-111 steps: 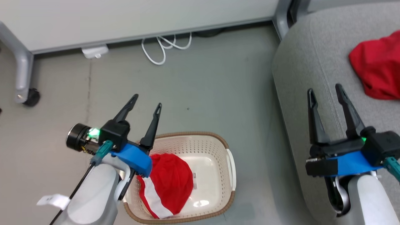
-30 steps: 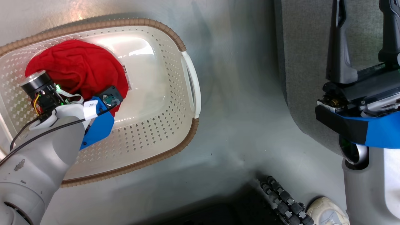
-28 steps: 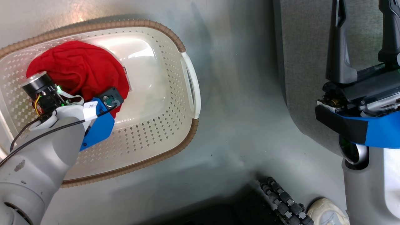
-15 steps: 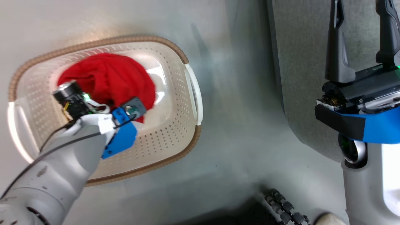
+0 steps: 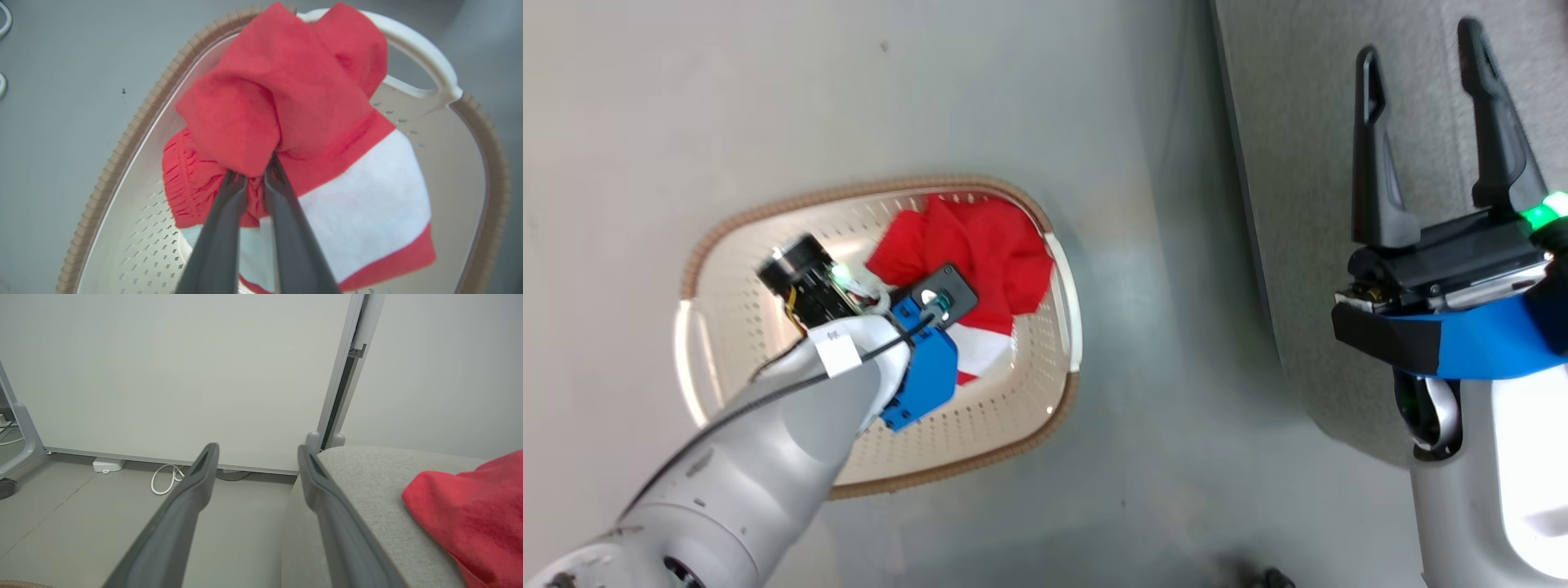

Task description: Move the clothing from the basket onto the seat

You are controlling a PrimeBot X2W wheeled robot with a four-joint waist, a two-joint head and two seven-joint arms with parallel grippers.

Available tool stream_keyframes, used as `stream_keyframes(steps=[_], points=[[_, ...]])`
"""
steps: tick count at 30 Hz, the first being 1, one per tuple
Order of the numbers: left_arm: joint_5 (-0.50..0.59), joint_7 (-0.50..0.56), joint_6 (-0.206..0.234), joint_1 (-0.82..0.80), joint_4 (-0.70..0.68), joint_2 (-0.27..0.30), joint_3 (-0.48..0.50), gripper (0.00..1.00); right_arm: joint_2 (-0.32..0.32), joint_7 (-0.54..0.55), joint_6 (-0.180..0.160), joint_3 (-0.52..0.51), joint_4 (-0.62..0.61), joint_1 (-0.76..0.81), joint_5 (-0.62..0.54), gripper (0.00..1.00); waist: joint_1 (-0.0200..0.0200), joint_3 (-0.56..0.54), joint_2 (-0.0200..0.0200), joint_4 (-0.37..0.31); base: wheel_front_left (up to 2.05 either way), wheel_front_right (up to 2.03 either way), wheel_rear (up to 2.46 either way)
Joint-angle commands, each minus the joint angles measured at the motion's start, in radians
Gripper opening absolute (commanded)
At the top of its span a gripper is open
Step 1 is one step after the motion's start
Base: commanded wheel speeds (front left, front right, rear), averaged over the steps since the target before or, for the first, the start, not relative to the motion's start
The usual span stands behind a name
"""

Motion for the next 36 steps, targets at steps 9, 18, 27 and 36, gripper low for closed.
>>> stream_keyframes(steps=[9, 18, 27, 36], points=[[-0.096, -0.091, 0.002, 0.069, -0.047, -0.019, -0.002, 0.0, -0.022, -0.004, 0.0, -0.015, 0.046, 0.083, -0.008, 1.0, -0.0001, -0.212, 0.0, 0.064, 0.0, 0.0, 0.0], [-0.204, -0.173, 0.002, 0.092, -0.063, -0.019, 0.025, 0.0, -0.033, -0.004, 0.0, -0.025, 0.07, 0.157, -0.012, 1.0, -0.0001, -0.353, 0.0, 0.112, 0.0, 0.0, 0.0], [-0.255, -0.186, 0.018, 0.096, -0.147, 0.001, 0.142, 0.0, -0.03, -0.004, 0.0, -0.023, 0.089, 0.206, -0.012, 1.0, -0.0001, -0.452, 0.0, 0.142, 0.0, 0.0, 0.0], [-0.238, -0.186, 0.075, 0.186, -0.371, 0.064, 0.386, 0.0, -0.021, -0.004, 0.0, -0.025, 0.112, 0.267, -0.003, 1.0, -0.0001, -0.556, 0.0, 0.16, 0.0, 0.0, 0.0]])
